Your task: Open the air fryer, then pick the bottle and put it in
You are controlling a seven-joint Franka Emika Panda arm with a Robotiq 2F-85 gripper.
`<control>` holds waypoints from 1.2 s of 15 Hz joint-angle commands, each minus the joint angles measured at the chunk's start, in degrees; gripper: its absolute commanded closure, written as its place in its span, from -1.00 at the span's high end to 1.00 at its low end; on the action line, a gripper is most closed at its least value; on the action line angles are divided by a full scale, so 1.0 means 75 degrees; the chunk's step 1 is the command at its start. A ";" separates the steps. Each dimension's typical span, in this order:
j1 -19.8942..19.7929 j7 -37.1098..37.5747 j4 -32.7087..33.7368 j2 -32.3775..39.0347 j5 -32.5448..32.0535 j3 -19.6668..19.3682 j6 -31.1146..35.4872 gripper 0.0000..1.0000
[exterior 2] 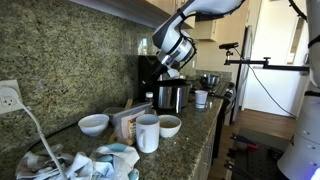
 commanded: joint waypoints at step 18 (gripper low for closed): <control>0.1723 0.3655 0.0704 0.0569 -0.4263 -0.1412 -0.0540 1.00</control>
